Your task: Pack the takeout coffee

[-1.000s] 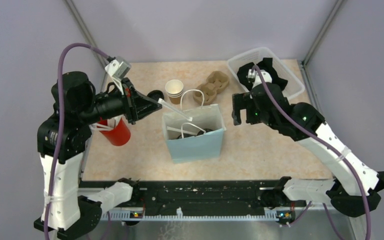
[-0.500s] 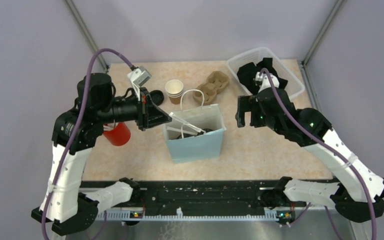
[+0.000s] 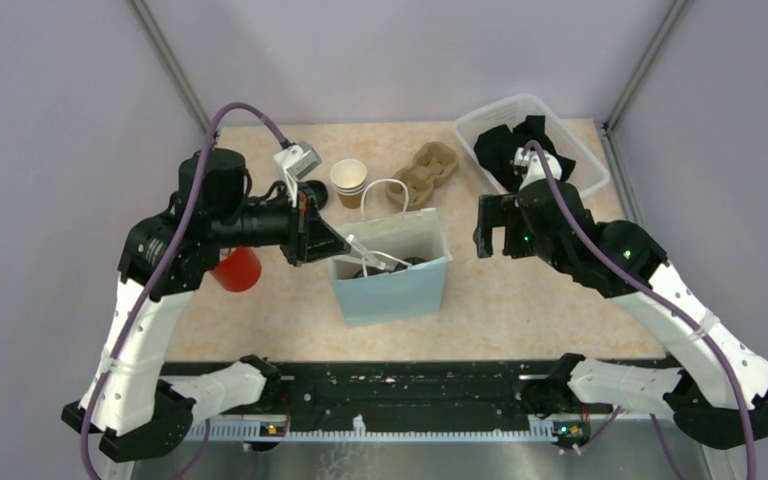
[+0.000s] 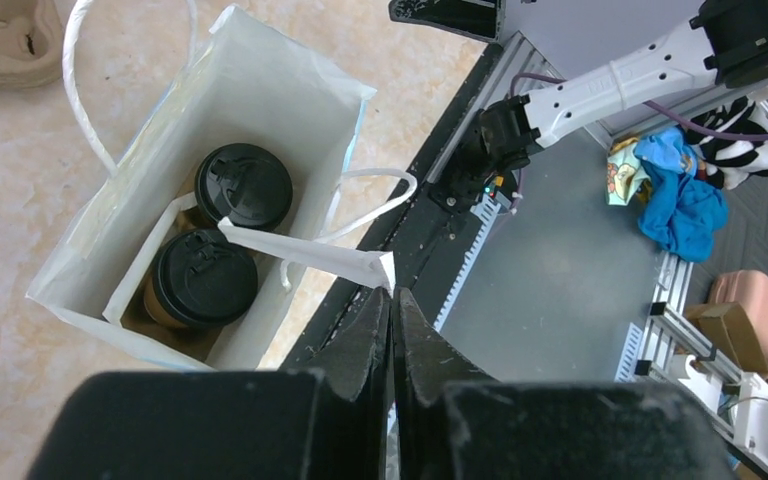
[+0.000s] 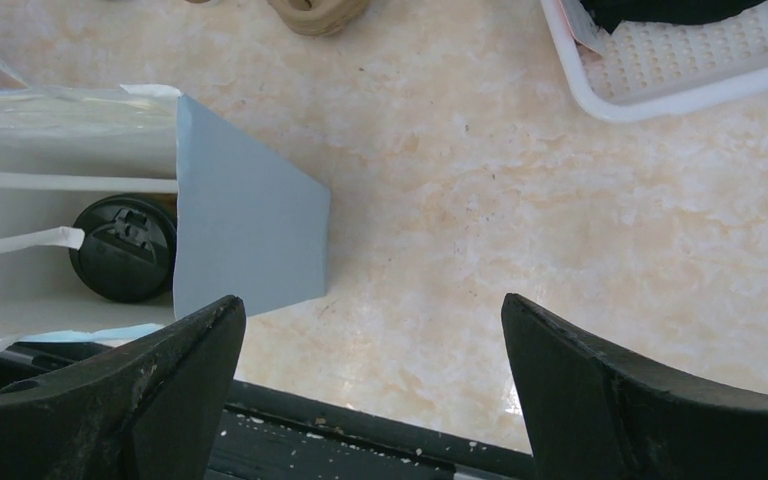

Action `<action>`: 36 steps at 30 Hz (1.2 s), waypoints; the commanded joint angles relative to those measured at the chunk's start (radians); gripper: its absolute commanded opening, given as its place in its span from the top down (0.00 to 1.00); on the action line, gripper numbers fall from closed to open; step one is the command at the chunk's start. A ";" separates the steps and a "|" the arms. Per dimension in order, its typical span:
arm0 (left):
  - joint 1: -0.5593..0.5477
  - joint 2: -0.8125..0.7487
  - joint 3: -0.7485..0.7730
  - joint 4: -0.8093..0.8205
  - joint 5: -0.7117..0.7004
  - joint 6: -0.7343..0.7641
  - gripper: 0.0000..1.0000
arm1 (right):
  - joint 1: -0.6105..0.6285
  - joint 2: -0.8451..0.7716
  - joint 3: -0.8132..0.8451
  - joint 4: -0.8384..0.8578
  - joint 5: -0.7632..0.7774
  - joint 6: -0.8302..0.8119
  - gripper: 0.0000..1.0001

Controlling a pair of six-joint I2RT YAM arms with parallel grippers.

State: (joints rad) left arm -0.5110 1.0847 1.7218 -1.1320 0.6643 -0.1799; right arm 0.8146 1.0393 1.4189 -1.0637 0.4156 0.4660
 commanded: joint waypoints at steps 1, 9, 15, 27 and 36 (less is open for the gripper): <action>-0.006 0.010 0.012 0.019 0.003 0.003 0.85 | -0.009 -0.021 -0.003 0.018 -0.003 0.009 0.01; -0.006 0.050 0.134 -0.012 -0.051 0.007 0.35 | -0.010 -0.021 -0.005 0.024 -0.008 0.000 0.01; -0.006 0.070 0.174 -0.010 -0.138 -0.038 0.27 | -0.010 -0.016 0.009 0.014 -0.019 -0.023 0.01; -0.005 0.002 -0.020 0.175 -0.149 -0.191 0.24 | -0.011 -0.010 -0.024 0.190 -0.408 0.187 0.13; -0.005 -0.012 -0.048 0.185 -0.138 -0.195 0.24 | -0.011 0.003 -0.078 0.235 -0.347 0.239 0.40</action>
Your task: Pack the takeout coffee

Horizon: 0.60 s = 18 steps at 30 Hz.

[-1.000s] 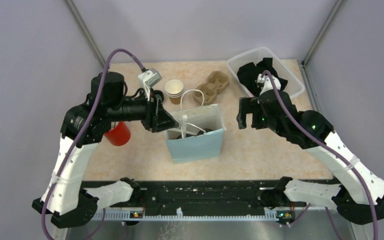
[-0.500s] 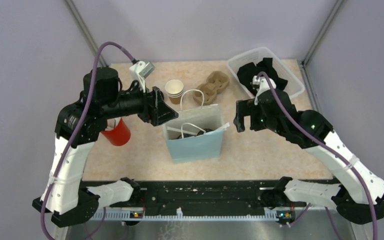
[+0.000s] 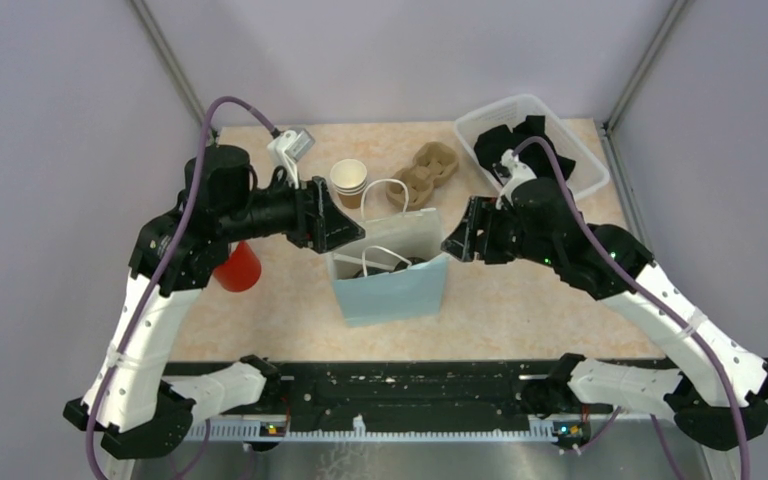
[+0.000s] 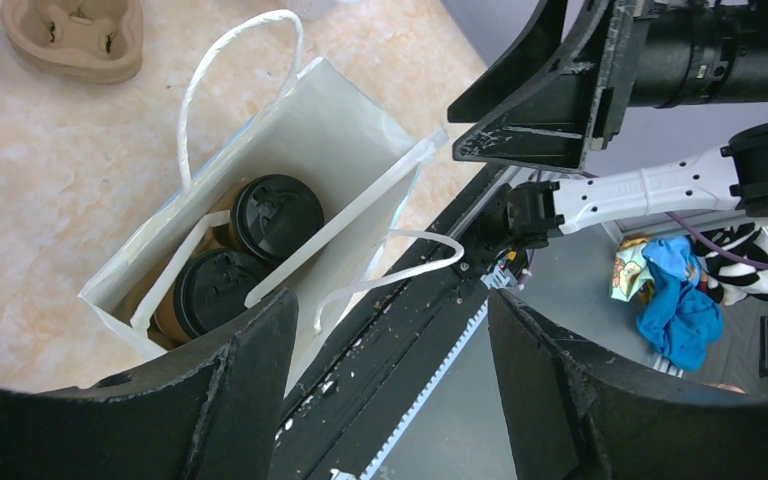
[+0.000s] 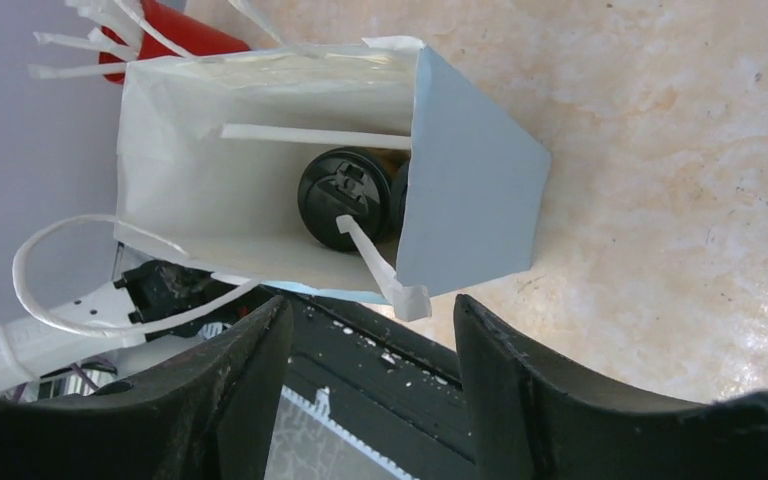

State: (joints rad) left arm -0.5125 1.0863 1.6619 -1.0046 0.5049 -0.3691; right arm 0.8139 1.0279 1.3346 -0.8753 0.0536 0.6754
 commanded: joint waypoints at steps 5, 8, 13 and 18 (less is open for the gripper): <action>-0.004 0.001 0.039 0.022 0.023 0.025 0.25 | -0.010 0.032 -0.002 0.036 0.046 0.016 0.56; -0.003 0.002 0.042 0.012 0.022 0.034 0.25 | -0.010 0.033 -0.015 0.037 0.041 0.019 0.58; -0.003 -0.003 0.038 0.008 0.020 0.045 0.25 | -0.010 0.041 -0.020 0.037 0.042 0.012 0.67; -0.003 0.004 0.047 0.002 0.021 0.055 0.25 | -0.010 0.067 0.039 -0.002 0.044 -0.012 0.84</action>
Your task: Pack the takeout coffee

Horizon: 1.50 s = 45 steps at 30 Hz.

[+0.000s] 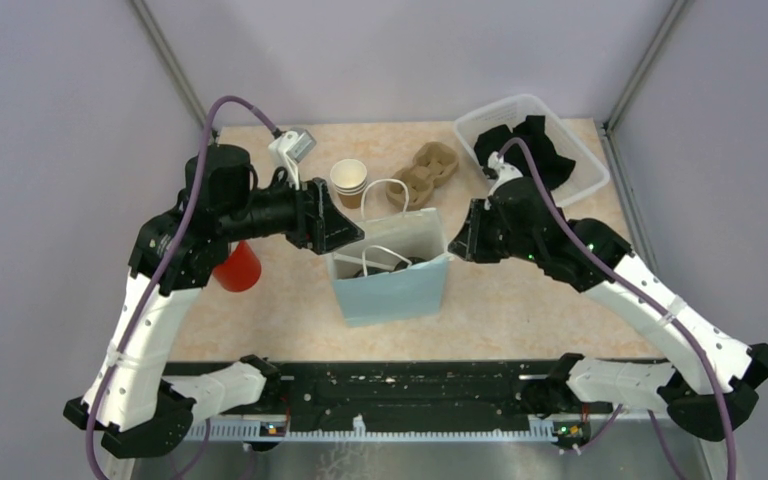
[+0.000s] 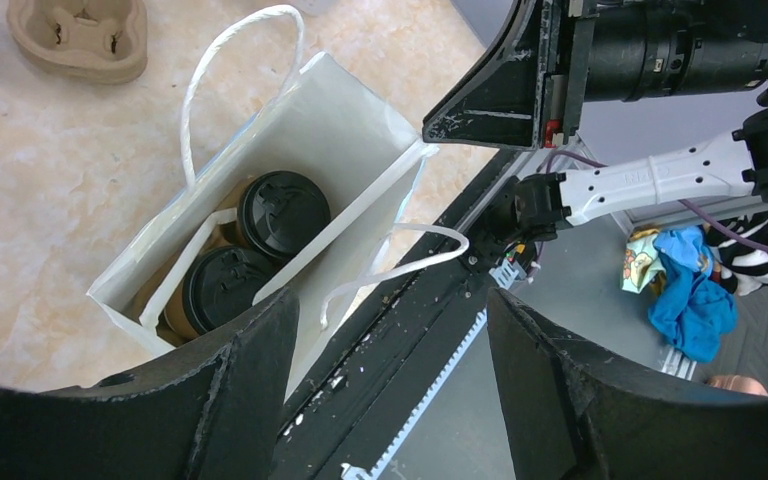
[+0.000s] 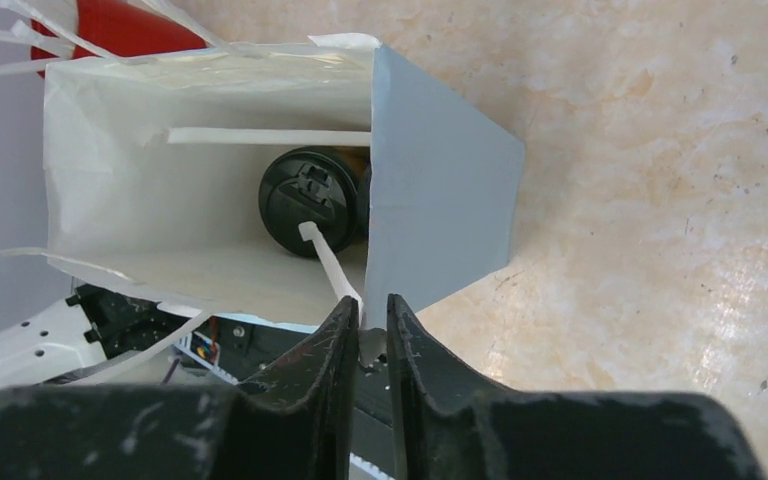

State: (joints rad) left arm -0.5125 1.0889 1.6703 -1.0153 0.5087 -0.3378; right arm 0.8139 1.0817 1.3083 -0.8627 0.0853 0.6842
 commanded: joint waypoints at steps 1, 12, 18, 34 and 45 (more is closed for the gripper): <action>-0.003 0.003 0.039 0.011 0.015 0.027 0.25 | -0.010 0.017 0.089 -0.026 0.014 -0.029 0.89; -0.003 0.014 0.037 0.007 0.017 0.055 0.24 | -0.011 0.090 0.333 -0.167 -0.076 -0.183 1.00; -0.003 0.019 0.041 0.003 0.023 0.068 0.24 | -0.008 0.230 0.449 -0.260 -0.294 -0.308 1.00; -0.002 0.034 0.075 -0.013 -0.001 0.108 0.23 | 0.140 0.457 0.543 -0.207 -0.150 -0.278 0.85; -0.003 -0.009 0.140 0.073 -0.206 0.016 0.05 | 0.149 0.369 0.863 -0.406 0.208 -0.203 0.08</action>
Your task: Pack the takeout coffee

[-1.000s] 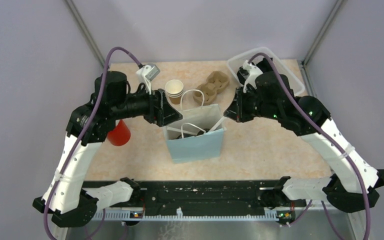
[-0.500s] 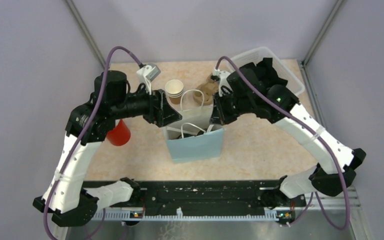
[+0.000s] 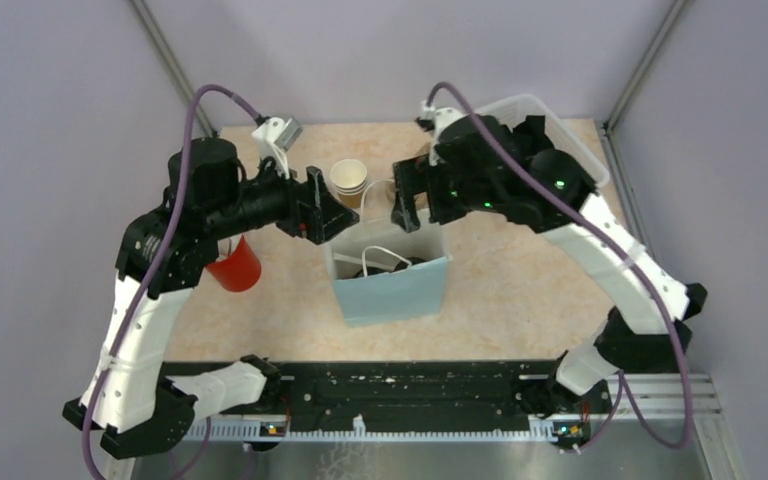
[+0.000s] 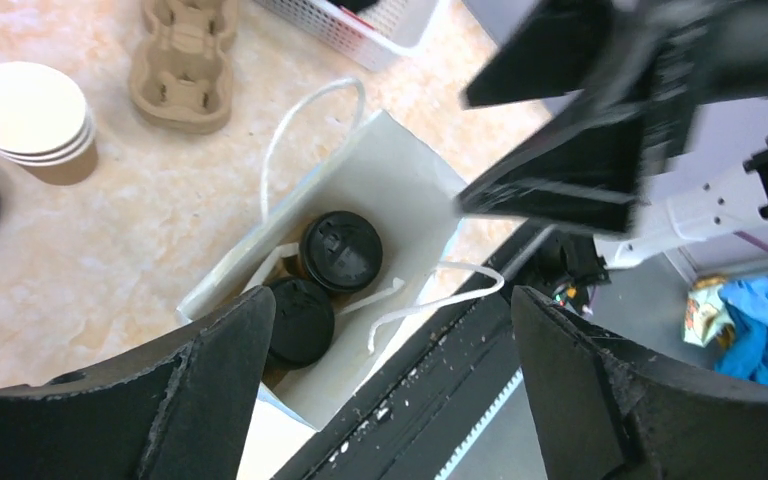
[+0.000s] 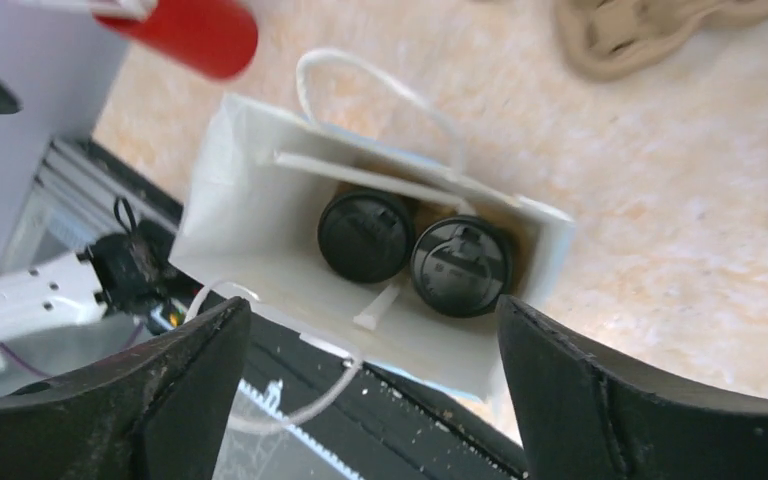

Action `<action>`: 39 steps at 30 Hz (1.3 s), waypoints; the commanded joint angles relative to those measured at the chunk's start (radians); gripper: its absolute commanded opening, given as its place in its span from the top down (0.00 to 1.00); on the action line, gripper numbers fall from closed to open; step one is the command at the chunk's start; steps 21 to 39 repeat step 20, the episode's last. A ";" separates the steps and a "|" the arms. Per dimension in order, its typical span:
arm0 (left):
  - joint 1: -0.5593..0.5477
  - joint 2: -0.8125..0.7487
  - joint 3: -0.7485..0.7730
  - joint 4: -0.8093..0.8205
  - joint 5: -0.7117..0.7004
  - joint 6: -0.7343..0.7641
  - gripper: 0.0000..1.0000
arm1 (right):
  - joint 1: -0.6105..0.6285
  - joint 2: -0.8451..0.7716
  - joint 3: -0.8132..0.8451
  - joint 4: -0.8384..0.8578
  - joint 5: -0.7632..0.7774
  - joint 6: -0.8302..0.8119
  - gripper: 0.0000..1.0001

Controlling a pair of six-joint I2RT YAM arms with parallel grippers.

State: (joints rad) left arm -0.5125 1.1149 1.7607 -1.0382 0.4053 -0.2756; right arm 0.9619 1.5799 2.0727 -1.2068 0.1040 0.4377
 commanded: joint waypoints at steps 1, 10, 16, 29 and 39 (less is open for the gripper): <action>-0.003 -0.042 0.061 0.106 -0.133 -0.055 0.02 | -0.002 -0.157 0.103 -0.062 0.235 0.053 0.03; -0.003 -0.090 0.179 0.193 -0.422 -0.034 0.02 | -0.007 -0.417 0.018 0.093 0.374 0.075 0.01; -0.003 -0.111 0.200 0.210 -0.485 0.009 0.01 | -0.006 -0.452 0.016 0.064 0.455 0.107 0.01; -0.003 -0.095 0.225 0.184 -0.487 0.007 0.02 | -0.006 -0.444 -0.002 0.056 0.431 0.074 0.01; -0.003 -0.095 0.225 0.184 -0.487 0.007 0.02 | -0.006 -0.444 -0.002 0.056 0.431 0.074 0.01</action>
